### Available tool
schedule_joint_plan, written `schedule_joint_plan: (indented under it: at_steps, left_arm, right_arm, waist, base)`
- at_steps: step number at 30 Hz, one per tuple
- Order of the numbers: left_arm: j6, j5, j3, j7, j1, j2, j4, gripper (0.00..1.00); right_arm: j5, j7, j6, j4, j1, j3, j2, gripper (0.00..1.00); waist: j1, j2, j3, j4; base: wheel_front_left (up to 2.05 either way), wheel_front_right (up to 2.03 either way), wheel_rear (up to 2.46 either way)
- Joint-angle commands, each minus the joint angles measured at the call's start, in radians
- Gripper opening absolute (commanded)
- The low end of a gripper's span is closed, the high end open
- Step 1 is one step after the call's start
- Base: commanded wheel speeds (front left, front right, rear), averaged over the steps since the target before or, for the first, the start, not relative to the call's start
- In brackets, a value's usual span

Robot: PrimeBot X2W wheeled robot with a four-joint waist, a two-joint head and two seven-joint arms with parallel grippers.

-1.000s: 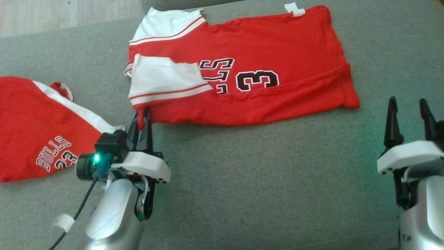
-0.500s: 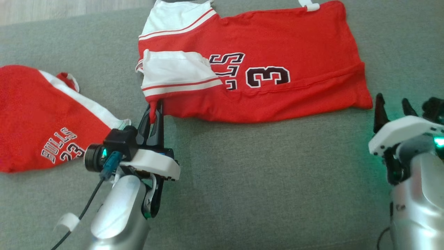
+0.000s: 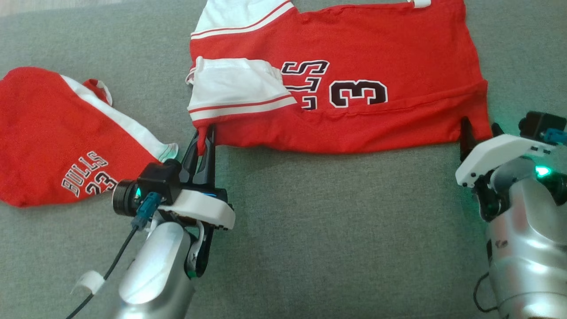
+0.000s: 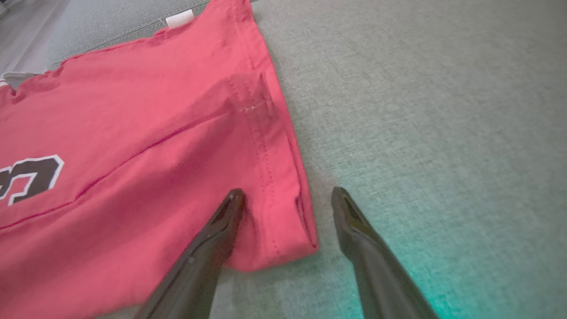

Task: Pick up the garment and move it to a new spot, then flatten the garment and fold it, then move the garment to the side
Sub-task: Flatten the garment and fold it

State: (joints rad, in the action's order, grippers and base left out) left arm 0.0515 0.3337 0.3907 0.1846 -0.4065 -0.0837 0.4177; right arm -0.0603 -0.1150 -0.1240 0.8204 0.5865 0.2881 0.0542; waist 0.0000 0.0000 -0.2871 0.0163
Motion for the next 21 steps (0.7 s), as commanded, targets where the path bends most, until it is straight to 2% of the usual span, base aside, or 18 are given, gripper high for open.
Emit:
schedule_joint_plan:
  at_steps: [1, 2, 3, 9, 14, 21]
  left_arm:
    - [-0.002, -0.003, -0.023, -0.002, -0.044, -0.019, -0.032, 0.0]
    - [-0.001, -0.002, -0.023, -0.001, -0.044, -0.02, -0.031, 0.0]
    - [0.0, -0.001, -0.023, -0.001, -0.044, -0.021, -0.03, 0.0]
    - [0.007, 0.003, -0.024, -0.002, -0.036, -0.029, -0.017, 0.0]
    - [0.014, 0.007, -0.021, -0.011, -0.019, -0.036, 0.002, 0.0]
    - [0.017, 0.017, -0.016, -0.011, 0.026, -0.046, 0.017, 0.0]
  right_arm:
    - [-0.006, -0.011, -0.007, 0.02, 0.026, -0.038, -0.004, 0.76]
    - [-0.005, -0.009, -0.007, 0.032, 0.03, -0.04, -0.004, 0.12]
    - [-0.003, -0.004, -0.007, 0.04, 0.034, -0.04, -0.004, 0.0]
    - [0.052, 0.039, -0.007, 0.04, 0.039, -0.011, -0.004, 0.0]
    - [0.147, 0.058, -0.007, -0.017, 0.019, 0.022, 0.0, 0.0]
    - [0.139, 0.005, -0.007, -0.104, -0.044, 0.004, 0.0, 0.0]
  waist:
    - [0.0, 0.0, -0.002, -0.004]
    - [0.0, 0.0, -0.001, -0.005]
    - [0.0, 0.0, -0.001, -0.005]
    - [0.0, 0.0, 0.014, 0.002]
    - [0.0, 0.0, 0.039, 0.018]
    - [0.0, 0.0, 0.095, 0.037]
  base:
    - [0.0, 0.0, 0.0]
    - [0.0, 0.0, 0.0]
    - [0.0, 0.0, 0.0]
    - [0.0, 0.0, 0.0]
    - [0.0, 0.0, 0.0]
    - [0.0, 0.0, 0.0]
